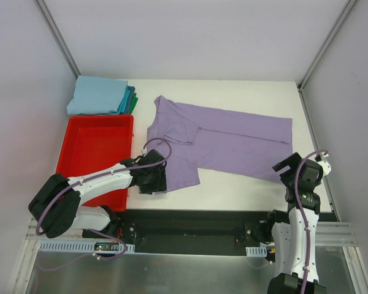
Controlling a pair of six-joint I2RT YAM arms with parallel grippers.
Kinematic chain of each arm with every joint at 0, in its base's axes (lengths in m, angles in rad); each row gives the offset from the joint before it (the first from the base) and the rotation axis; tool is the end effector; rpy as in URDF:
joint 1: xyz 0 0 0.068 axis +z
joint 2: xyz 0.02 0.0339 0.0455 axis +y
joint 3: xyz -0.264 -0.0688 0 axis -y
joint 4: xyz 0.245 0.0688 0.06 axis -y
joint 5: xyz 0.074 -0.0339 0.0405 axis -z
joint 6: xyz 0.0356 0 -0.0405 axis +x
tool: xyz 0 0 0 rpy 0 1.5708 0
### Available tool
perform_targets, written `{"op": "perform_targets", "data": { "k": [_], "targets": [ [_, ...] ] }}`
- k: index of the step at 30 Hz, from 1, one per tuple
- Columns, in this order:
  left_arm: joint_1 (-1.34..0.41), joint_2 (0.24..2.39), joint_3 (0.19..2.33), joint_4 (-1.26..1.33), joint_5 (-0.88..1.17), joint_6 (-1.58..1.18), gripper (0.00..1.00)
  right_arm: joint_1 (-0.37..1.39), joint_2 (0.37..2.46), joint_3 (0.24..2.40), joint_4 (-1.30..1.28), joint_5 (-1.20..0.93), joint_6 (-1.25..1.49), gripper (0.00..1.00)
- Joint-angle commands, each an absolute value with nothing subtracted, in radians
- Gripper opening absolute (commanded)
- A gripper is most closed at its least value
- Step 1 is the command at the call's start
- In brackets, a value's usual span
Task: Fold and stack the t-shirts
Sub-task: Grap the side of the flattened tshirt closest away from the robot with both arms
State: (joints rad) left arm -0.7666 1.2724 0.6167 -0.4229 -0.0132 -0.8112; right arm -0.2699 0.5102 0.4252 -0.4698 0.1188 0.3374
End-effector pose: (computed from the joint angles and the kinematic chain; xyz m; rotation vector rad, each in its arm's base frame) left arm 0.1624 -0.1557 0.1674 -0.0658 2.7455 -0.4767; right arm 0.1259 -0.0392 0.2238 0.7013 2.0032 -0.0862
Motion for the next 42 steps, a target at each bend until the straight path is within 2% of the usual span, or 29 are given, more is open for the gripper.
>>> {"op": "perform_targets", "data": {
  "k": [1,2,9,14,24,32,35,42],
  "targets": [
    [-0.773,1.328,0.637,-0.417,-0.077,-0.827,0.55,-0.27,0.528,0.44,-0.466,0.095,0.318,0.96],
    [-0.773,1.338,0.643,-0.419,-0.062,-0.822,0.49,-0.27,0.529,0.439,-0.466,0.098,0.318,0.96],
    [-0.775,1.359,0.629,-0.419,-0.021,-0.804,0.29,-0.27,0.532,0.437,-0.469,0.118,0.319,0.96],
    [-0.775,1.381,0.641,-0.419,-0.021,-0.792,0.0,-0.27,0.532,0.44,-0.486,0.143,0.322,0.96],
    [-0.775,1.319,0.727,-0.379,0.037,-0.709,0.0,-0.27,0.561,0.473,-0.632,0.219,0.356,0.96],
    [-0.773,1.302,0.795,-0.325,0.026,-0.667,0.0,-0.282,0.687,0.433,-0.534,0.169,0.448,0.99],
    [-0.772,1.305,0.821,-0.305,0.025,-0.66,0.0,-0.284,0.725,0.408,-0.47,0.146,0.451,0.92],
    [-0.746,1.296,0.851,-0.279,0.011,-0.657,0.0,-0.29,0.833,0.39,-0.382,0.155,0.456,0.85]
  ]
}}
